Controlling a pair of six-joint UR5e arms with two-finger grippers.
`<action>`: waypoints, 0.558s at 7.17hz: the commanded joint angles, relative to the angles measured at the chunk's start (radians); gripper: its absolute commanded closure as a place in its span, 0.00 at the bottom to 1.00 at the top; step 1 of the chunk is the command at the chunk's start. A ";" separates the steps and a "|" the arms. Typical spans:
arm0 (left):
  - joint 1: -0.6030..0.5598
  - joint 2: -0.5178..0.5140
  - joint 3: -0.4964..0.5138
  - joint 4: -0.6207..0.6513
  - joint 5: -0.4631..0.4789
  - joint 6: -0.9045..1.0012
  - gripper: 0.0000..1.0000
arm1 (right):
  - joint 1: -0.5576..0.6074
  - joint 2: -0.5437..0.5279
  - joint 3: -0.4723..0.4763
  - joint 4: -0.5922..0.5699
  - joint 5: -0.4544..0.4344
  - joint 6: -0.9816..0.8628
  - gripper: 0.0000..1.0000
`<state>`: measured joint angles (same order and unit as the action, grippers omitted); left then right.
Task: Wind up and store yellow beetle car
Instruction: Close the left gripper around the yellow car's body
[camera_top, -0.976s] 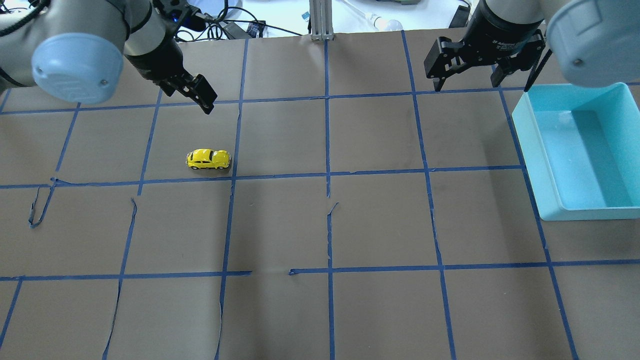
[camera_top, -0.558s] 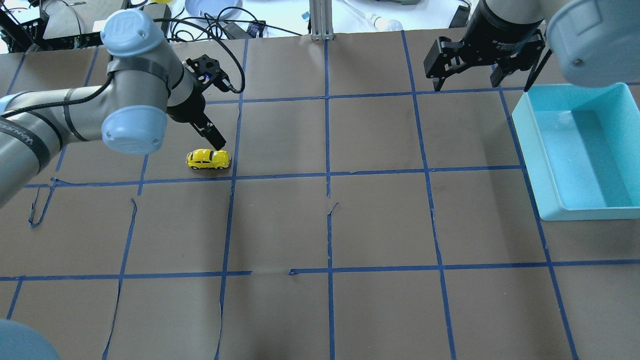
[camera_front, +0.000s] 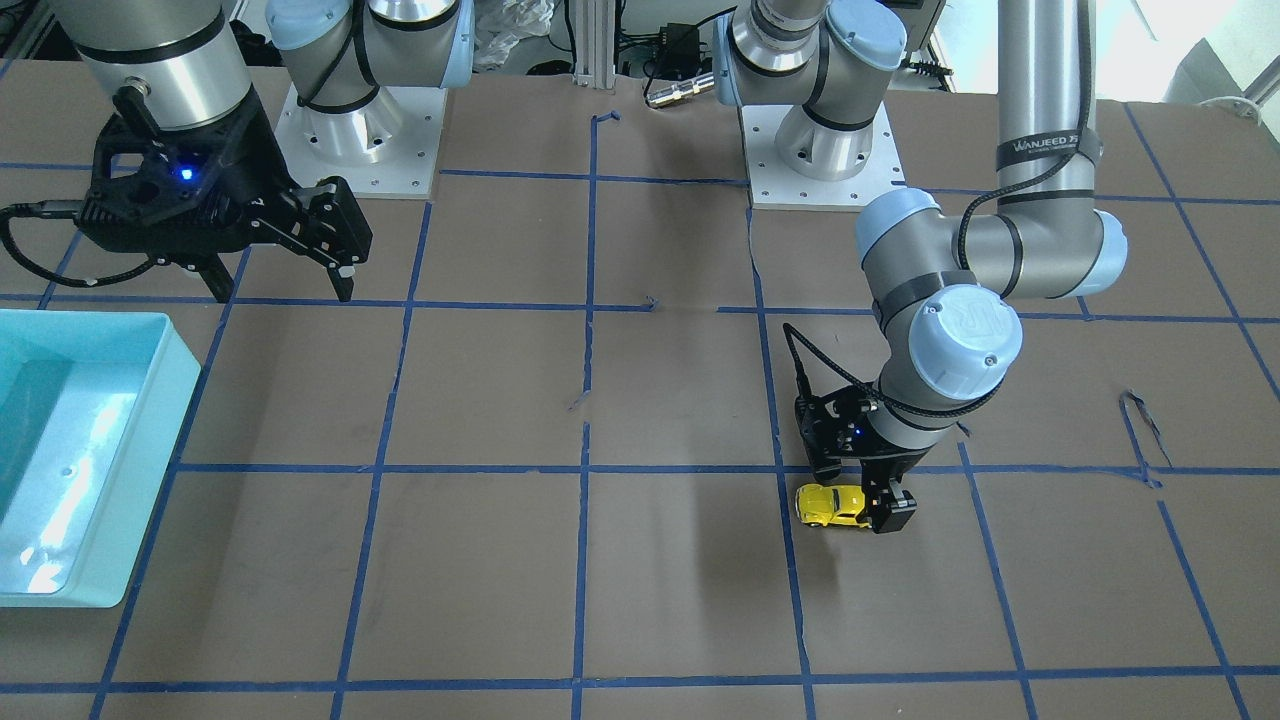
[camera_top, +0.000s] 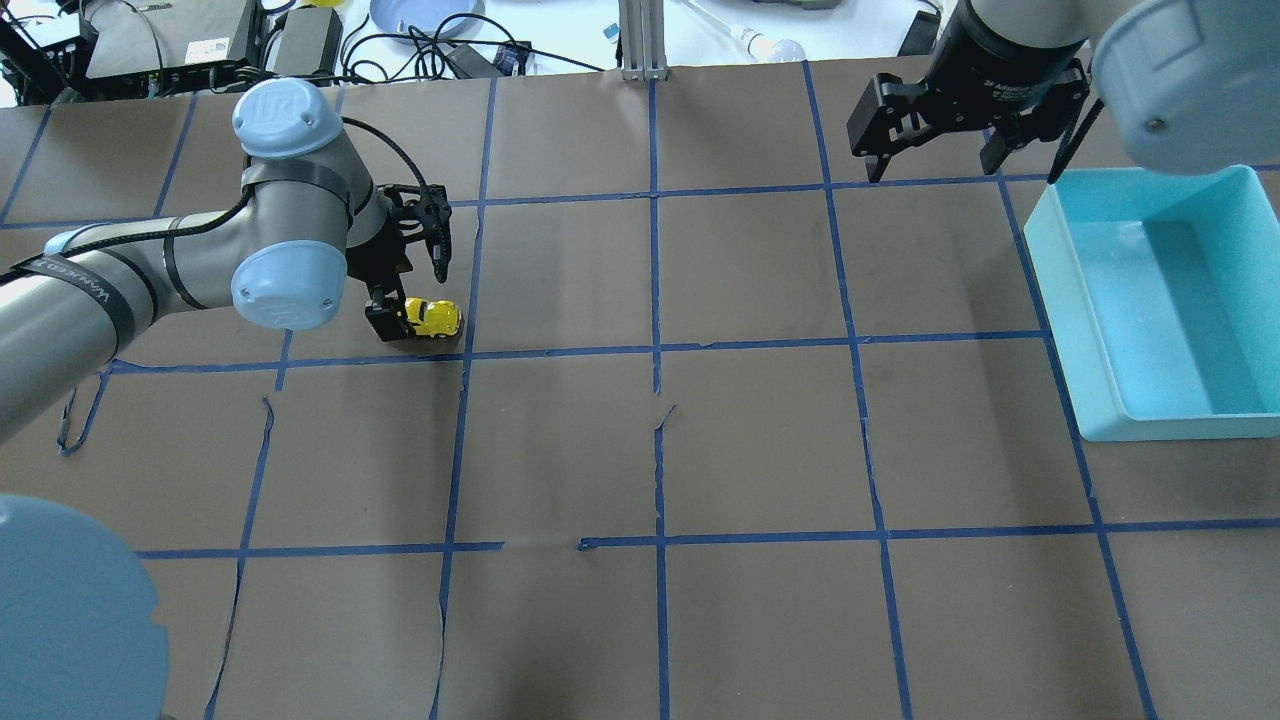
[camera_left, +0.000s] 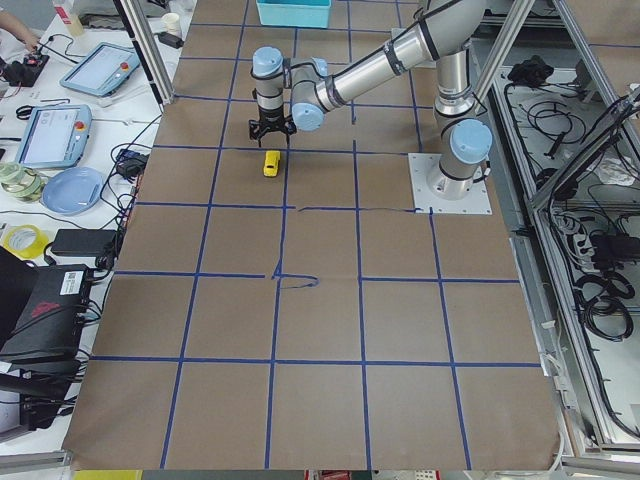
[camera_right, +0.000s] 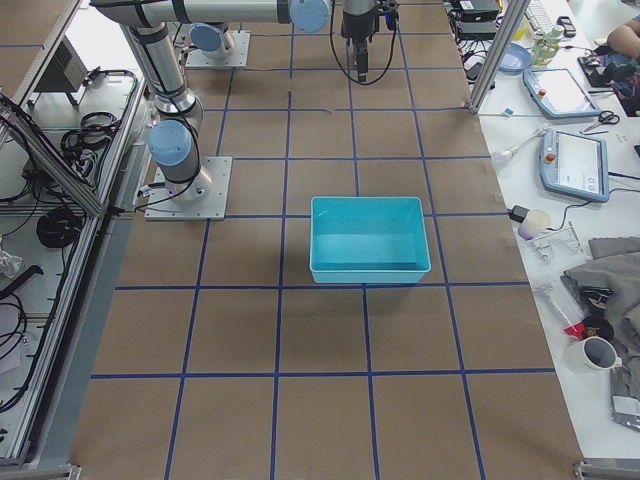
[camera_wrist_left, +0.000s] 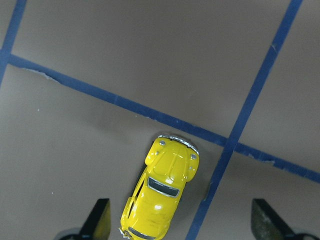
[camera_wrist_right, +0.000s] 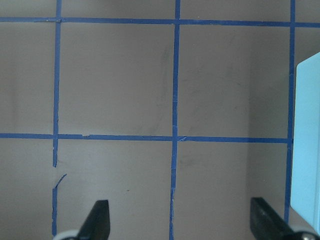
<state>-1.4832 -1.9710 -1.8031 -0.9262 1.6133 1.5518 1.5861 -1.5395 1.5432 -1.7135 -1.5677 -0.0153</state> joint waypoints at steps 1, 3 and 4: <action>0.015 -0.045 0.005 0.061 0.005 0.135 0.01 | 0.002 -0.001 0.000 0.000 0.000 0.000 0.00; 0.015 -0.065 0.005 0.089 0.000 0.204 0.06 | 0.002 0.001 0.000 0.000 0.000 0.000 0.00; 0.015 -0.074 0.005 0.089 0.000 0.183 0.05 | 0.000 0.001 0.000 0.000 0.000 0.000 0.00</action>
<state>-1.4684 -2.0319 -1.7983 -0.8454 1.6146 1.7355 1.5874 -1.5393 1.5432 -1.7135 -1.5677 -0.0153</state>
